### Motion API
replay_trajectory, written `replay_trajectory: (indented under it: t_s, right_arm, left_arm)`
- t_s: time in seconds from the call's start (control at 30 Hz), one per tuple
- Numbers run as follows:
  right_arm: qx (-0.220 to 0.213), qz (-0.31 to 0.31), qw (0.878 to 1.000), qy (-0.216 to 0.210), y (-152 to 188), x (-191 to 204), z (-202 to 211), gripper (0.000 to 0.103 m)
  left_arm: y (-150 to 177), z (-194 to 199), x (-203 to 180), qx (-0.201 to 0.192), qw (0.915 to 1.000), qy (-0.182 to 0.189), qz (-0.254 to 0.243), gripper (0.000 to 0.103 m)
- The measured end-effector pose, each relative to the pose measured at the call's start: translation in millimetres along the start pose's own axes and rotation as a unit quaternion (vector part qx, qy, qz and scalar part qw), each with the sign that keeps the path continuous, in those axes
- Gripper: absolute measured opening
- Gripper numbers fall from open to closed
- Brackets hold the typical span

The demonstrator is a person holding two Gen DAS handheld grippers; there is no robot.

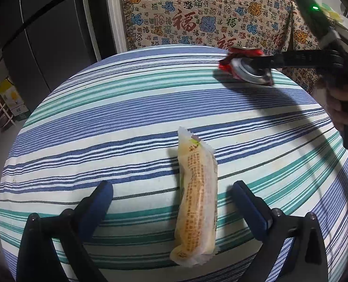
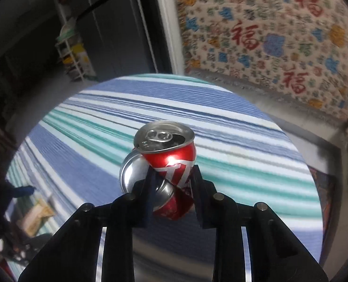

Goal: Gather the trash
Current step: 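Carry the snack bar and red can over the blue wastebasket with both tools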

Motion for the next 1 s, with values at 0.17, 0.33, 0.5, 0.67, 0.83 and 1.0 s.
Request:
replay_trajectory:
  t_s: [0.17,0.33,0.5,0.67,0.83,1.0]
  right_arm:
    - [-0.016,-0.061,0.998,0.021,43,5,50,0.028]
    - [-0.016,-0.104,0.994,0.039,118,33,104,0.028]
    - [-0.026,-0.132,0.989,0.067,181,60,132,0.028]
    - [-0.034,-0.137,0.987,0.073,204,65,128,0.028]
    - [-0.033,-0.139,0.988,0.065,205,64,120,0.028]
    - [-0.040,-0.138,0.988,0.060,204,67,121,0.028]
  left_arm:
    - [1,0,0,0.000,1.0000,0.000,0.001,0.103]
    - [3,5,-4,0.002,1.0000,0.004,-0.003,0.103]
    - [14,16,-5,0.006,0.9999,0.013,-0.003,0.103]
    - [10,18,-3,-0.003,0.9993,0.032,0.018,0.102]
    - [2,16,-4,-0.003,0.9992,0.033,0.021,0.095]
    - [-1,13,-3,-0.003,0.9996,0.020,0.017,0.083]
Point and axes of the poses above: each gripper's, at about its wrist camera, not at the fingertips, and z roughly against the way its jaws point, x to its left, y to its underside, the point moved 2 cm from there along -z, roughly the way its jaws point, and after that the axes turned 5 degrees about x, right-handed, at the moved point
